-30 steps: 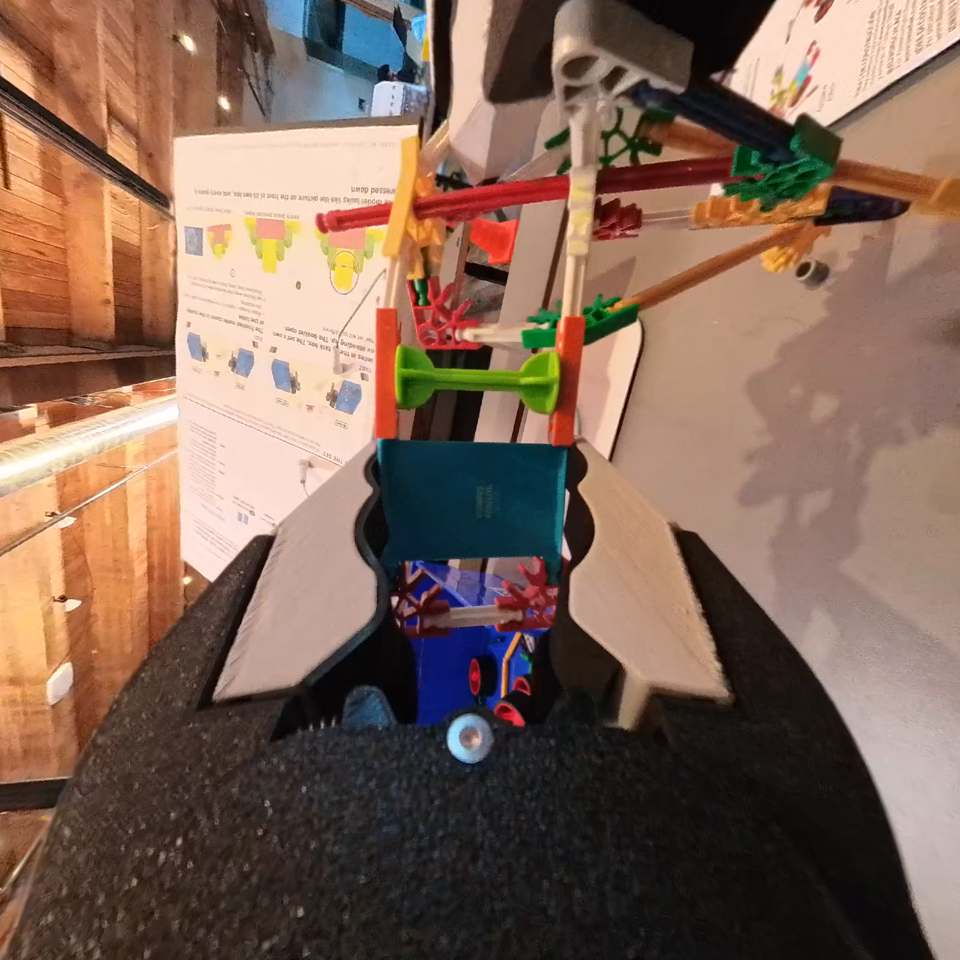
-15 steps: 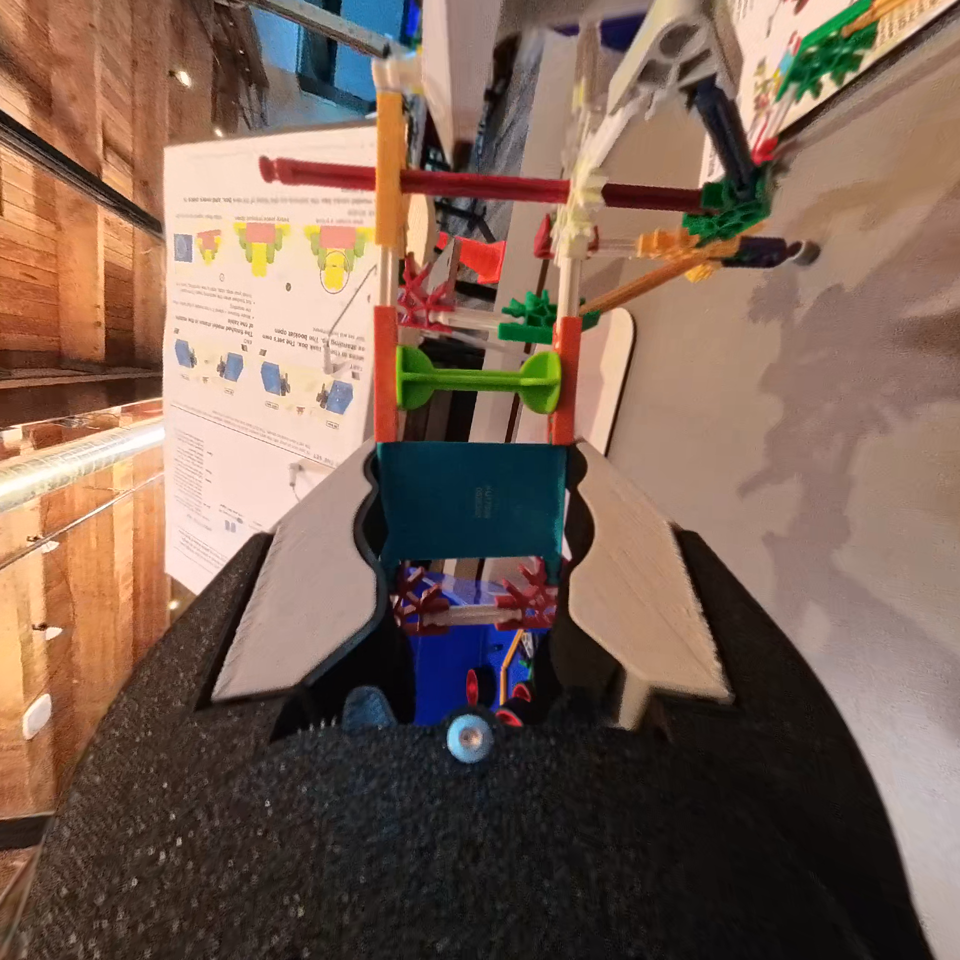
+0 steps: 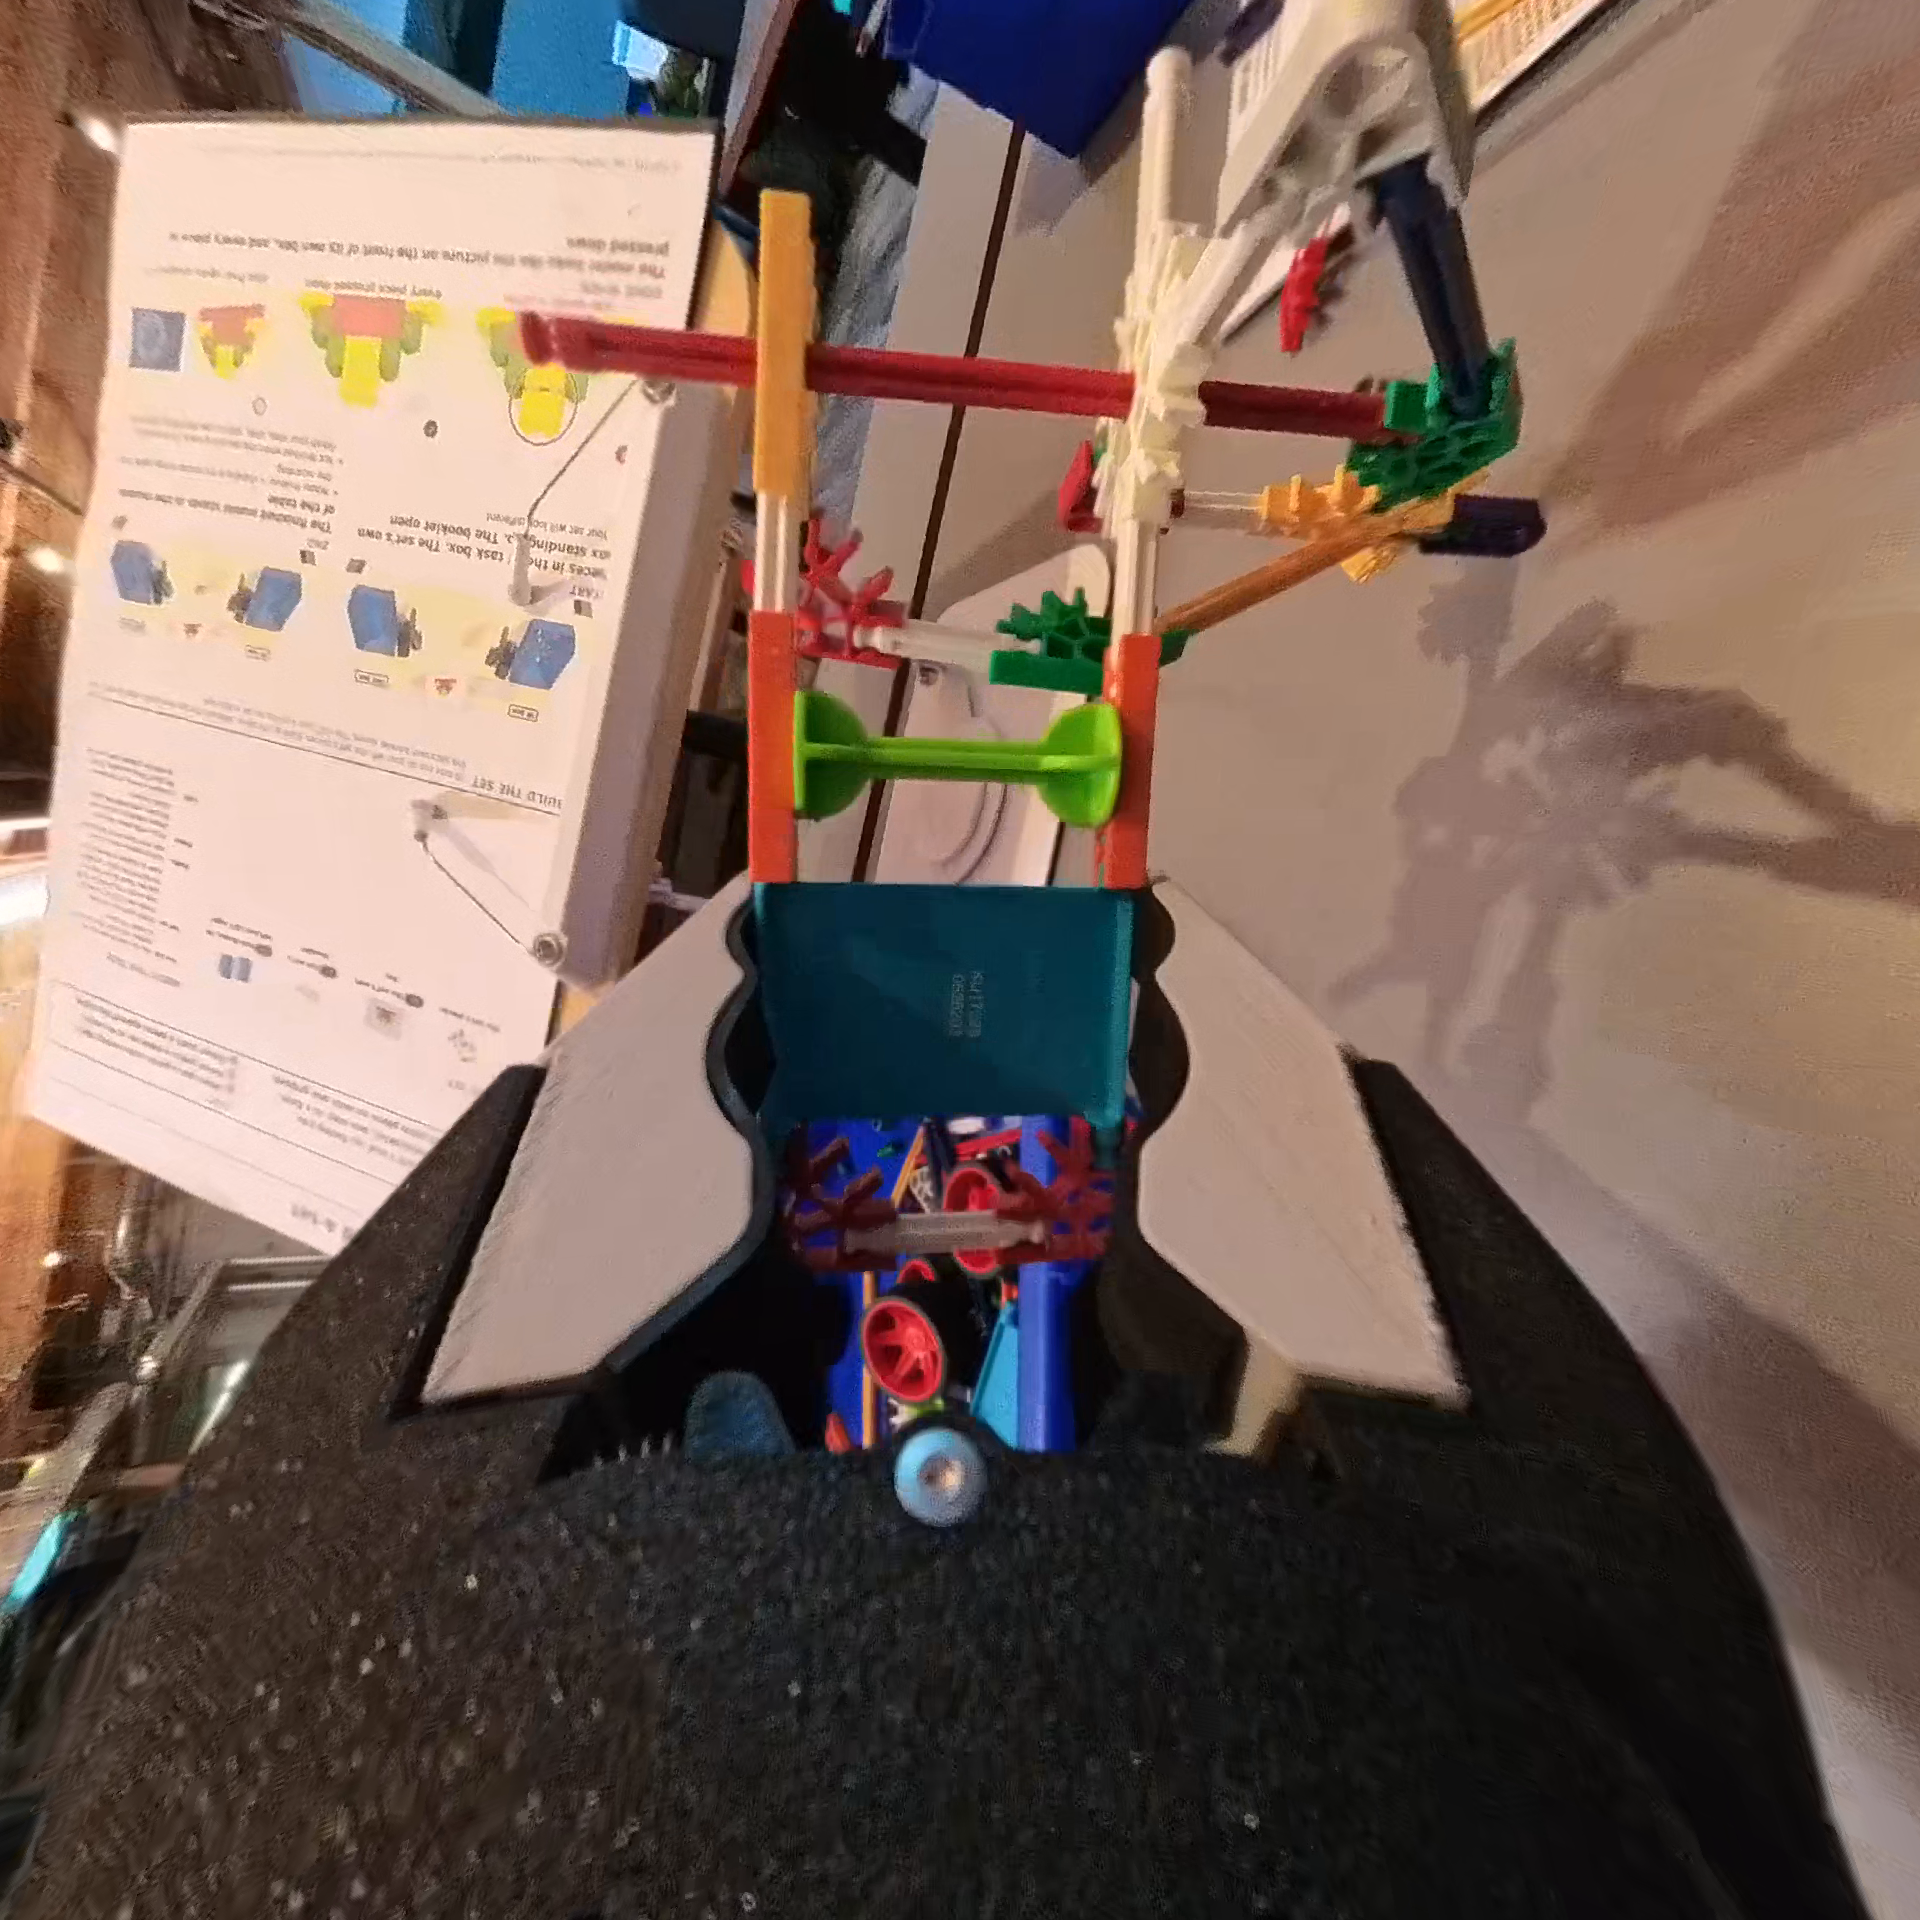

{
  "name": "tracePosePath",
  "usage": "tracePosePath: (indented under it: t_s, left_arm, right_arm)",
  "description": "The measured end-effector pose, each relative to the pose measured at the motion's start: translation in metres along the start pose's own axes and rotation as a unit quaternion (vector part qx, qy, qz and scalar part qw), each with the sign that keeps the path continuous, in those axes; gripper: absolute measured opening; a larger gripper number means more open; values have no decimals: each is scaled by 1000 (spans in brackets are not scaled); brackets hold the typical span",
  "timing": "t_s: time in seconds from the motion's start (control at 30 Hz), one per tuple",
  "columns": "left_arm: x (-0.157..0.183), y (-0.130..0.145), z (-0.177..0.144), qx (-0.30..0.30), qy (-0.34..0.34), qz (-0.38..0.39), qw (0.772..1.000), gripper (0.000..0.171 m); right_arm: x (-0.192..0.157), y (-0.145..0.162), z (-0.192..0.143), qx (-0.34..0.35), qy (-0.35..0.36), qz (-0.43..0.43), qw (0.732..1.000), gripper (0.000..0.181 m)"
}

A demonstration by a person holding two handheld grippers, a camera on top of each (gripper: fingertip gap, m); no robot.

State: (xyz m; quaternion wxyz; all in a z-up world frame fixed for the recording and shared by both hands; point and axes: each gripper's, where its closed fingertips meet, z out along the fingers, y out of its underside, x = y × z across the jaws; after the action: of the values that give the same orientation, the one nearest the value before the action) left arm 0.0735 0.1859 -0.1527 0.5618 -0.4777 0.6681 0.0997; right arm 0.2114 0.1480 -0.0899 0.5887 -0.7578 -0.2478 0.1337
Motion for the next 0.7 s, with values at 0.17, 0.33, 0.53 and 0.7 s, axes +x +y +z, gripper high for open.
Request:
tracePosePath:
  t_s: [0.17, 0.33, 0.53, 0.7]
  left_arm:
    - [17, 23, -28, 25, 27, -31, 999, 66]
    - [42, 16, -63, 110, 64, -22, 992, 66]
    - [57, 5, -72, 144, 93, -24, 985, 66]
    - [61, 11, -65, 138, 109, -45, 983, 67]
  right_arm:
    - [-27, -11, 33, -8, -69, -10, 998, 2]
    - [-56, -15, 81, -23, -127, -46, 991, 2]
    - [-123, -33, 168, -59, -249, -87, 963, 3]
    - [-113, -8, 240, -161, -203, -117, 959, 71]
